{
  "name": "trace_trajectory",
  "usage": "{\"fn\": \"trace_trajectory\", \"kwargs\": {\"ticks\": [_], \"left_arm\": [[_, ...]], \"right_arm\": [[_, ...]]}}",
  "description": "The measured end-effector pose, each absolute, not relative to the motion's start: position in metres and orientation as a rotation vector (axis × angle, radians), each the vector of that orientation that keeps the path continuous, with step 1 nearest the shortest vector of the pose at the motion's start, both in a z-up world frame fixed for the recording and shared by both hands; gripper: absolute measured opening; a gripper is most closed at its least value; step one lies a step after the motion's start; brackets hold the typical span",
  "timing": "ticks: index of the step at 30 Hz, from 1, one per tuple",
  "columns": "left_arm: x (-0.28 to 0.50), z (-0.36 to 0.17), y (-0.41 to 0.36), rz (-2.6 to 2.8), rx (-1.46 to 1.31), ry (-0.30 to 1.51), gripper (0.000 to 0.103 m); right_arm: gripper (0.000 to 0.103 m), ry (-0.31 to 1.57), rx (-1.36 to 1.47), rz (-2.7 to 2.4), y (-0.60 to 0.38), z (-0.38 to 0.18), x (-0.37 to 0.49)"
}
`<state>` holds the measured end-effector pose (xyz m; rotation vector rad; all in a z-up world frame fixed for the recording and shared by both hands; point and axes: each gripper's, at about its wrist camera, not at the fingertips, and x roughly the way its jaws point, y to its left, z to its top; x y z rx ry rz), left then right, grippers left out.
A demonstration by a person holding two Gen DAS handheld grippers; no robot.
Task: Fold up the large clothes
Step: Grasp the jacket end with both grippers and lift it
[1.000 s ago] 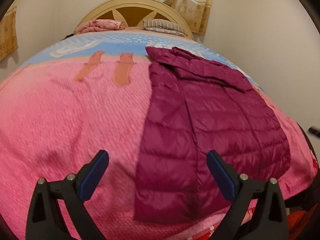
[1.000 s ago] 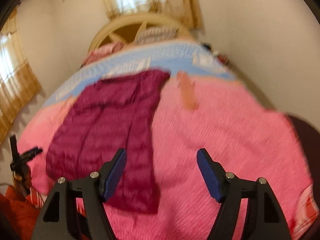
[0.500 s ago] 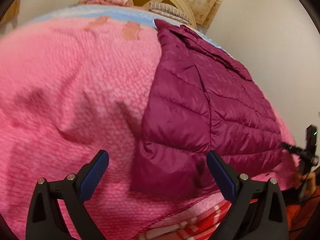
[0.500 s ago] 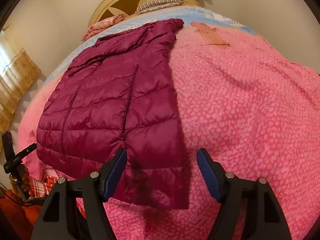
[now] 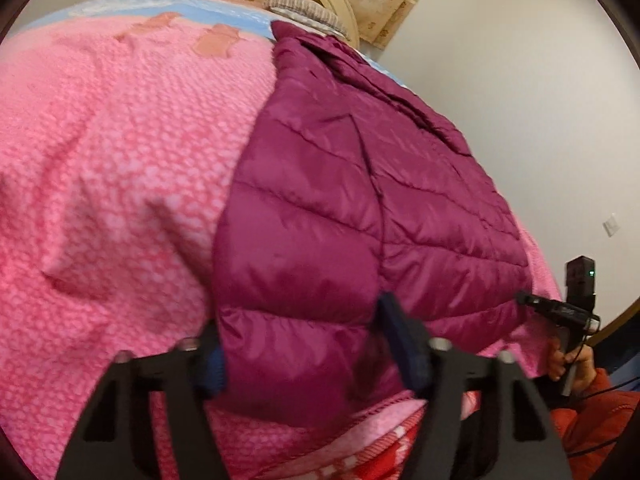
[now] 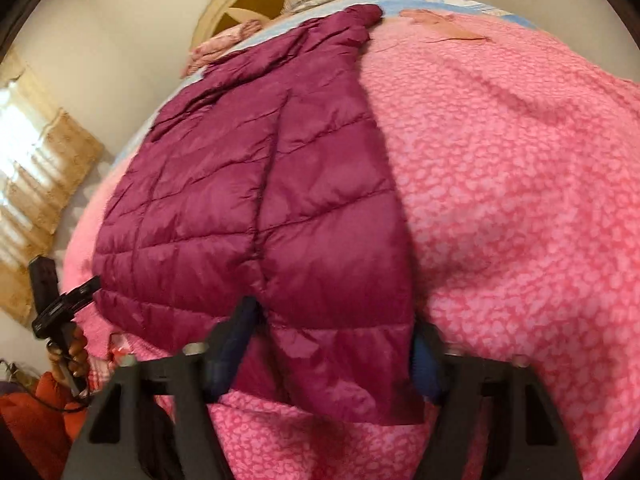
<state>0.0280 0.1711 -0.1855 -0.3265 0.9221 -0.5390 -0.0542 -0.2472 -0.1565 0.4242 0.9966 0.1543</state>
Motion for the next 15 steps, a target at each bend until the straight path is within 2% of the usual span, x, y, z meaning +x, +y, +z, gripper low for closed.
{"fn": "trace_trajectory", "kwargs": {"ticks": [4, 6, 7, 15], "left_arm": [[0.025, -0.180, 0.167, -0.558, -0.305, 0.904, 0.040], [0.025, -0.177, 0.165, -0.562, -0.306, 0.900, 0.019], [0.023, -0.174, 0.164, -0.574, -0.307, 0.894, 0.014], [-0.012, -0.125, 0.163, -0.695, -0.265, 0.722, 0.012]], "right_arm": [[0.020, 0.984, 0.441, 0.194, -0.246, -0.155, -0.059], [0.013, 0.981, 0.450, 0.197, -0.245, -0.152, -0.060], [0.010, 0.978, 0.455, 0.198, -0.244, -0.150, -0.059], [0.006, 0.882, 0.477, 0.241, -0.238, -0.105, -0.082]]}}
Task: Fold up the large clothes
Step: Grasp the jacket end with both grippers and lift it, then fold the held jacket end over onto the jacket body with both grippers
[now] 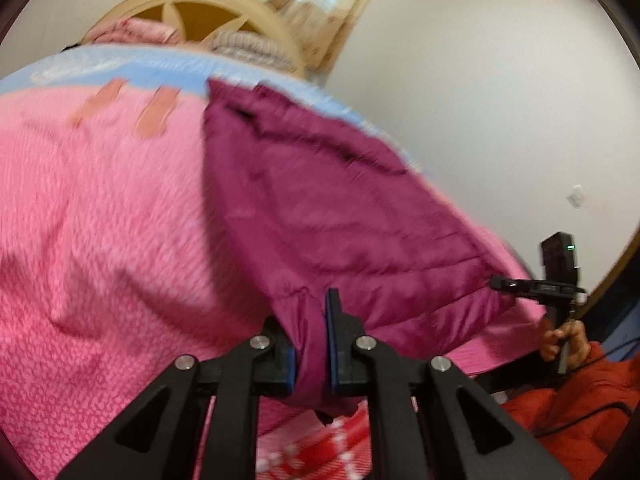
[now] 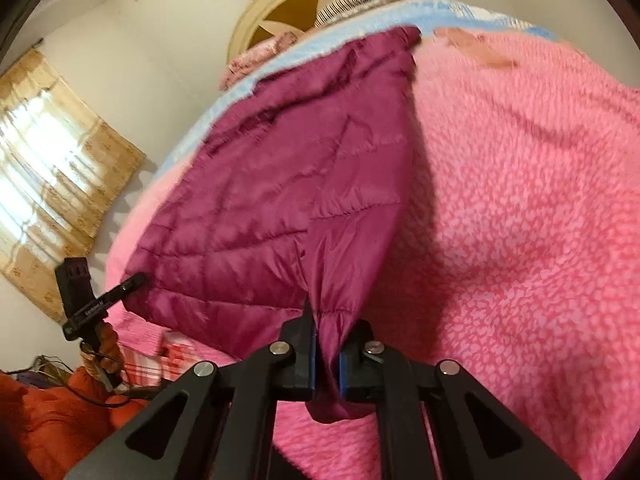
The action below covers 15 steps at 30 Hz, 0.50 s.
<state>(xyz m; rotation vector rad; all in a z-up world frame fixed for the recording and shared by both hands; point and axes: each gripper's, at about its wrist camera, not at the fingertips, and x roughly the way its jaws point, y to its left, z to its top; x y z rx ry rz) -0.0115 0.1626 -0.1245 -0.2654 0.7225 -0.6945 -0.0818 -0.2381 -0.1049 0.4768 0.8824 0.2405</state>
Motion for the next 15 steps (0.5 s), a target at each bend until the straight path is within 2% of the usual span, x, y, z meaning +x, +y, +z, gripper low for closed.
{"fn": "trace_trajectory", "kwargs": {"ticks": [10, 15], "left_arm": [[-0.063, -0.058, 0.186, -0.954, -0.337, 0.465, 0.012], [-0.049, -0.033, 0.181, -0.910, -0.364, 0.402, 0.012]], "right_arm": [[0.005, 0.744, 0.516, 0.312, -0.241, -0.038, -0.135], [0.005, 0.654, 0.562, 0.332, -0.253, -0.005, -0.153]]}}
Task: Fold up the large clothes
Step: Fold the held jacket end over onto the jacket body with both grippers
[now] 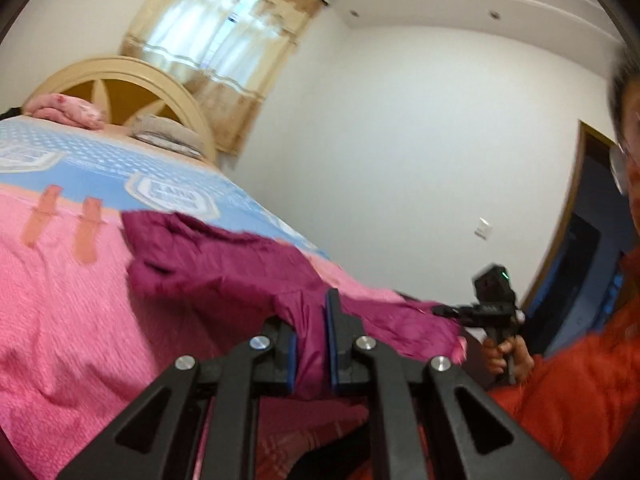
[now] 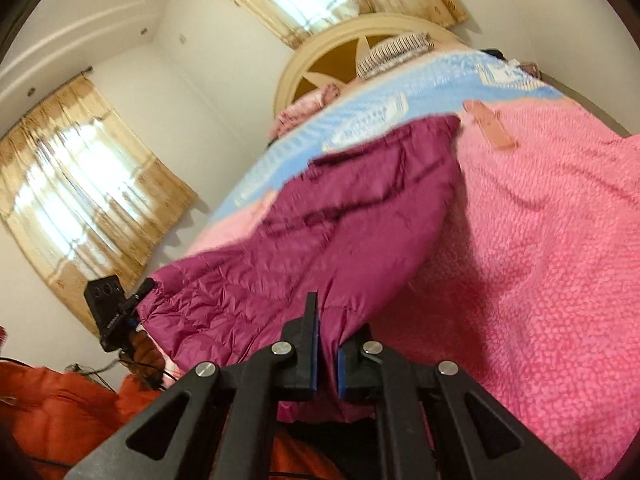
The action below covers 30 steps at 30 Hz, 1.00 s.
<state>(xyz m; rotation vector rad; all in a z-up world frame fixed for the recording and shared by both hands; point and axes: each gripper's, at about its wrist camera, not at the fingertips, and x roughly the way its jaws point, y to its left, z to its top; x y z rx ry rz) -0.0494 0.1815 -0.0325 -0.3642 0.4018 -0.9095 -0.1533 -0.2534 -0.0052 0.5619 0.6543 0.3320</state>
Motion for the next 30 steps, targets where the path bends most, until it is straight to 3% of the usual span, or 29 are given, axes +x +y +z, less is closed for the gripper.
{"fn": "trace_trajectory", "kwargs": {"ticks": [5, 14, 22, 30], "left_arm": [[0.016, -0.013, 0.182, -0.782, -0.460, 0.469, 0.012], [0.185, -0.015, 0.155, -0.493, -0.464, 0.686, 0.012], [0.298, -0.062, 0.125, -0.318, -0.391, 0.851, 0.012], [0.350, -0.106, 0.124, -0.285, -0.491, 1.031, 0.019]], "right_arm": [[0.005, 0.592, 0.641, 0.328, -0.281, 0.017, -0.109], [0.005, 0.620, 0.695, 0.227, -0.324, 0.032, 0.058], [0.005, 0.709, 0.798, 0.098, -0.356, -0.027, 0.198], [0.009, 0.797, 0.928, 0.024, -0.375, -0.099, 0.259]]}}
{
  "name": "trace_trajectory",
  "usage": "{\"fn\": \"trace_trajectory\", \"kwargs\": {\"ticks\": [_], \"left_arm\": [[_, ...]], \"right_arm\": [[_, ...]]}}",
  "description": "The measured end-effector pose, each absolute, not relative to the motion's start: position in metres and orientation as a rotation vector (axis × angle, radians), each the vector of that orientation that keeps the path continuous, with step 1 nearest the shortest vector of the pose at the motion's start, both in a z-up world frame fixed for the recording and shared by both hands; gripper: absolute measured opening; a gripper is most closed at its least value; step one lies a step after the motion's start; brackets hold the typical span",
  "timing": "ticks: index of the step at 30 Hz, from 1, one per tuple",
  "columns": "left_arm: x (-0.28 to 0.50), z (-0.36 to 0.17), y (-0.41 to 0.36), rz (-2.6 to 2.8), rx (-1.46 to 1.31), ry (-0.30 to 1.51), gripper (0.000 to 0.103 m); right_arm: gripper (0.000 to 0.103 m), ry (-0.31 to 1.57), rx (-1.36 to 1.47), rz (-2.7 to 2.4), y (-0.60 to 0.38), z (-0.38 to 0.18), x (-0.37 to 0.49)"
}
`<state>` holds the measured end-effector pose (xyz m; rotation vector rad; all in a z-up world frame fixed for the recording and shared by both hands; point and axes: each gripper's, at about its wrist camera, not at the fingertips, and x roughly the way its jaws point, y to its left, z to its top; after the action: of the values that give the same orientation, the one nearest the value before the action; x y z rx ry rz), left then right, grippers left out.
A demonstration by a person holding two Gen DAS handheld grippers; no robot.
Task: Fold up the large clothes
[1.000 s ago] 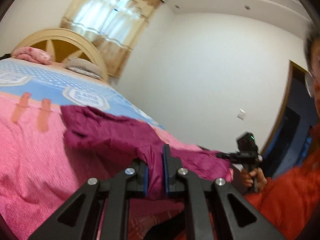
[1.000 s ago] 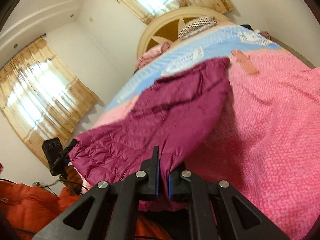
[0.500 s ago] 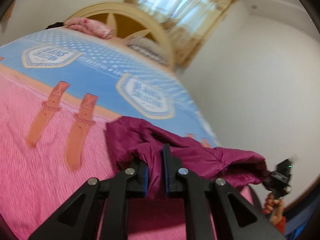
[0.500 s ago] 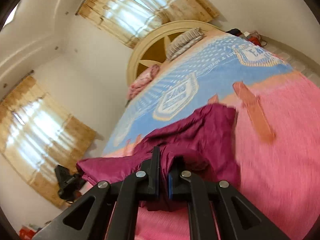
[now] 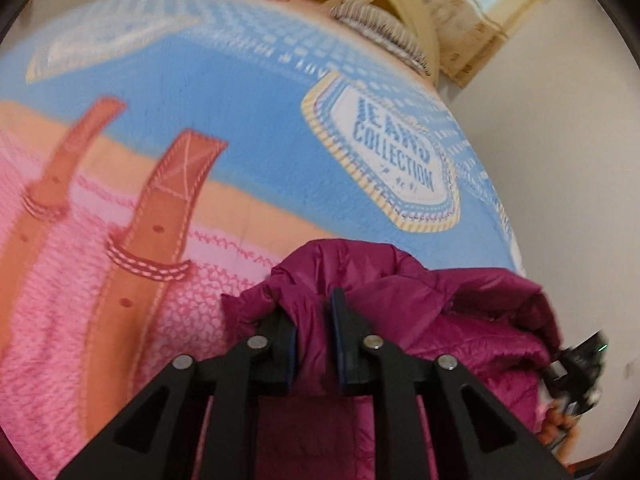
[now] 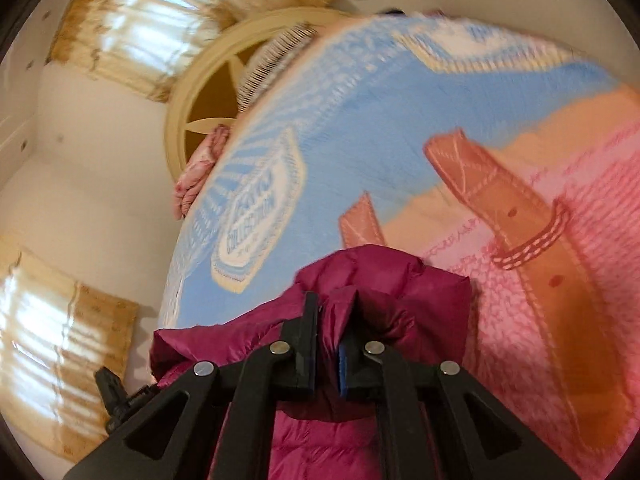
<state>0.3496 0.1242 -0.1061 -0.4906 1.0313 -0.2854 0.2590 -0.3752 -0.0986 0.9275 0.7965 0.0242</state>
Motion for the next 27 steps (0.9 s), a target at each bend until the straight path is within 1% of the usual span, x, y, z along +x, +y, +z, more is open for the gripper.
{"fn": "trace_trajectory", "kwargs": {"ticks": [3, 5, 6, 7, 8, 9, 11, 12, 14, 15, 16, 17, 19, 21, 22, 23, 24, 26, 27], "left_arm": [[0.355, -0.111, 0.151, -0.372, -0.673, 1.055, 0.026], [0.352, -0.104, 0.175, -0.398, -0.752, 1.028, 0.033], [0.350, -0.099, 0.182, -0.382, -0.752, 1.009, 0.048], [0.344, -0.087, 0.195, -0.324, -0.725, 0.969, 0.071], [0.339, -0.079, 0.201, -0.282, -0.701, 0.939, 0.080], [0.328, -0.064, 0.209, -0.223, -0.652, 0.879, 0.086], [0.313, -0.044, 0.211, -0.180, -0.553, 0.814, 0.086], [0.305, -0.034, 0.206, -0.162, -0.484, 0.793, 0.086], [0.295, -0.019, 0.180, -0.126, -0.322, 0.762, 0.086], [0.291, -0.015, 0.157, -0.124, -0.223, 0.756, 0.086], [0.289, -0.014, 0.135, -0.125, -0.142, 0.756, 0.086], [0.292, -0.014, 0.112, -0.117, -0.077, 0.752, 0.086], [0.303, -0.018, 0.084, -0.080, -0.032, 0.752, 0.086], [0.320, -0.028, 0.058, -0.059, -0.018, 0.795, 0.086], [0.327, -0.036, 0.049, -0.040, -0.001, 0.806, 0.086], [0.333, -0.041, 0.045, -0.020, 0.009, 0.810, 0.086], [0.338, -0.051, 0.038, 0.007, 0.032, 0.817, 0.086], [0.344, -0.066, 0.028, 0.016, 0.058, 0.834, 0.086], [0.345, -0.075, 0.026, 0.023, 0.067, 0.843, 0.086]], "right_arm": [[0.013, 0.759, 1.032, 0.075, -0.392, -0.106, 0.260], [0.023, 0.713, 1.107, 0.086, -0.408, -0.107, 0.254], [0.027, 0.665, 1.145, 0.066, -0.420, -0.104, 0.246], [0.042, 0.627, 1.158, 0.038, -0.429, -0.098, 0.238], [0.055, 0.580, 1.153, -0.021, -0.439, -0.090, 0.226], [0.058, 0.535, 1.113, -0.088, -0.445, -0.076, 0.213], [0.058, 0.491, 0.953, -0.142, -0.435, -0.046, 0.197], [0.058, 0.508, 0.813, -0.132, -0.418, -0.028, 0.195], [0.056, 0.577, 0.589, -0.087, -0.377, -0.006, 0.202], [0.054, 0.615, 0.505, -0.057, -0.356, 0.000, 0.208], [0.050, 0.660, 0.417, -0.028, -0.331, 0.003, 0.217], [0.049, 0.702, 0.317, -0.014, -0.303, 0.006, 0.229], [0.049, 0.755, 0.197, -0.015, -0.268, 0.004, 0.254], [0.049, 0.798, 0.174, -0.017, -0.249, -0.005, 0.279], [0.047, 0.808, 0.173, -0.019, -0.245, -0.012, 0.291], [0.043, 0.816, 0.147, -0.048, -0.242, -0.022, 0.303], [0.042, 0.830, 0.125, -0.079, -0.242, -0.032, 0.310], [0.028, 0.869, 0.118, -0.138, -0.253, -0.058, 0.323], [0.025, 0.885, 0.120, -0.162, -0.261, -0.071, 0.324]]}}
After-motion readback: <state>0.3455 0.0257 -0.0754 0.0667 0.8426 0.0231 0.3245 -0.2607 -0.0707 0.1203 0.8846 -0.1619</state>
